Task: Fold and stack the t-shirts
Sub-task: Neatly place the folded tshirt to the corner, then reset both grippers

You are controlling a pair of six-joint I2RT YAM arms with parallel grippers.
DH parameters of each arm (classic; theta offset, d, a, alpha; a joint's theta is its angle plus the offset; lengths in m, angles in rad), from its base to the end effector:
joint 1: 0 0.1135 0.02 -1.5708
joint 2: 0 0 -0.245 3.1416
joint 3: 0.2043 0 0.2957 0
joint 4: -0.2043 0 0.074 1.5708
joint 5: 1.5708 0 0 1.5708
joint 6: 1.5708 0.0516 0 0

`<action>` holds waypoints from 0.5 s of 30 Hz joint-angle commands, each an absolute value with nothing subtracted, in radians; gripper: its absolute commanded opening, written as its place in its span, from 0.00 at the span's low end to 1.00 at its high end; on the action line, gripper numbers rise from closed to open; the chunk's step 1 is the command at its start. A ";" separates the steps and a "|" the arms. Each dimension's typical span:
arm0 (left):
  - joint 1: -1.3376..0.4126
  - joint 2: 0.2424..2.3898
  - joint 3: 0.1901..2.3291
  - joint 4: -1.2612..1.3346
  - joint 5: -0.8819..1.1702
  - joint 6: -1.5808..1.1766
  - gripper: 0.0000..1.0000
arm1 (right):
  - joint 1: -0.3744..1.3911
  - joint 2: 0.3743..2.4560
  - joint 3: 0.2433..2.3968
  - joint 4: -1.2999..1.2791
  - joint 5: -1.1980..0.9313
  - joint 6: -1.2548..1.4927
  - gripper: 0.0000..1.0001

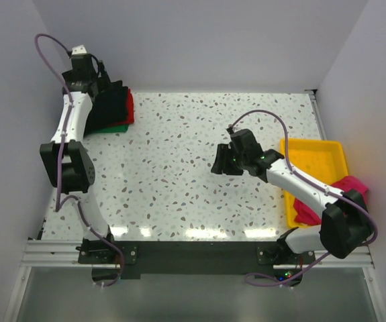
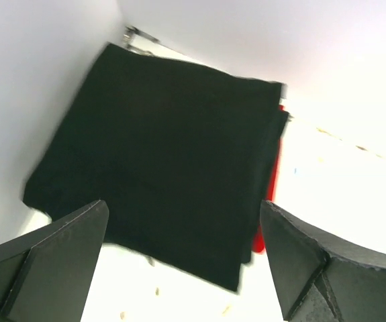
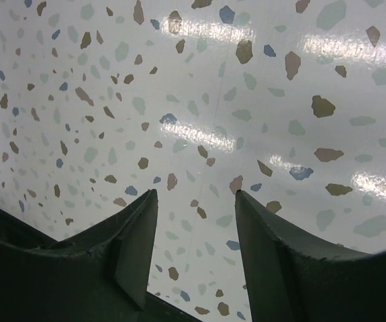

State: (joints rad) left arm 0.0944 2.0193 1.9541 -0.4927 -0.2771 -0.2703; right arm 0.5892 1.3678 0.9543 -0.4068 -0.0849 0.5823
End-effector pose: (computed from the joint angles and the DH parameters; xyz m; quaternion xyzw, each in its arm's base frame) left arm 0.5203 0.0634 0.3098 -0.2229 0.8396 0.0781 0.4892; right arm 0.2847 0.1956 0.2003 -0.0188 0.9295 0.2353 0.2833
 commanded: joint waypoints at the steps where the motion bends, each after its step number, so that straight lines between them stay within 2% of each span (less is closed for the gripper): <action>1: 0.061 1.863 1.840 -0.400 -0.178 -0.396 1.00 | 0.594 1.321 0.979 -0.362 -0.049 0.574 0.54; 10: -0.173 1.490 1.302 -0.293 -0.158 -0.489 1.00 | 0.594 1.278 0.996 -0.402 -0.006 0.532 0.54; 15: -0.336 1.329 1.097 -0.239 -0.184 -0.517 1.00 | 0.594 1.243 0.989 -0.416 0.031 0.528 0.54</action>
